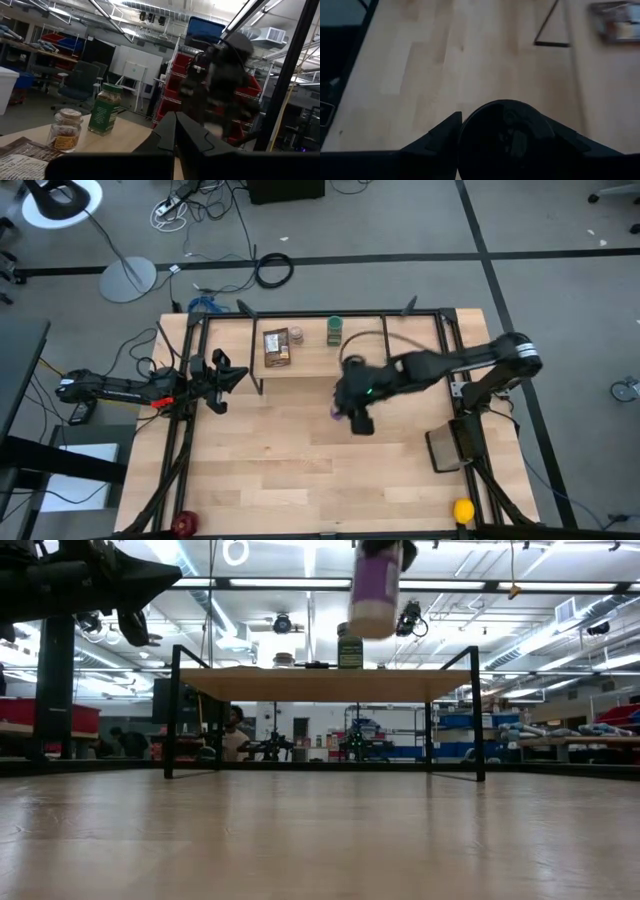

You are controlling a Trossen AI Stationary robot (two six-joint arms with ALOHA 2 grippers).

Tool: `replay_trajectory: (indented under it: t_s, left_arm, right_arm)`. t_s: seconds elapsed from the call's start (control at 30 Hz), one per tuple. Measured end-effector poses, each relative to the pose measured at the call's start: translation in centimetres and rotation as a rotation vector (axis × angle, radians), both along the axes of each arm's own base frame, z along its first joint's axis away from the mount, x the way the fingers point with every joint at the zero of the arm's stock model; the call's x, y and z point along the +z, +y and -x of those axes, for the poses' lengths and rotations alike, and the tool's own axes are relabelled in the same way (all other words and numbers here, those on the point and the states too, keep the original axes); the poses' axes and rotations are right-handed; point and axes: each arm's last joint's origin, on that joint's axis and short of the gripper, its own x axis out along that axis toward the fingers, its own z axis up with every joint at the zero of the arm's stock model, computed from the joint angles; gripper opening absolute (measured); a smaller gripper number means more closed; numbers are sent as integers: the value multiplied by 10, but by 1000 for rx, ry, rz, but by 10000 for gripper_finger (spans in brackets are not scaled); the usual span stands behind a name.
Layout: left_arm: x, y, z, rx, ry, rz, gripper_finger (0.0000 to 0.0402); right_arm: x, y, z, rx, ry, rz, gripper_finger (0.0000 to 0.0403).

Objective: Shelf spices
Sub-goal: Remove the purple seasoning bottle from the shelf

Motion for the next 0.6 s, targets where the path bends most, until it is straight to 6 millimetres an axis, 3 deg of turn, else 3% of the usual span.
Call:
replay_trajectory:
  t_s: [0.37, 0.6]
  left_arm:
    - [0, 0, 0, -5, -5, 18, 17]
    - [0, 0, 0, -5, -4, 18, 17]
  right_arm:
    - [-82, 23, -49, 2, 168, 26, 208]
    - [-110, 28, -65, -13, 174, 51, 209]
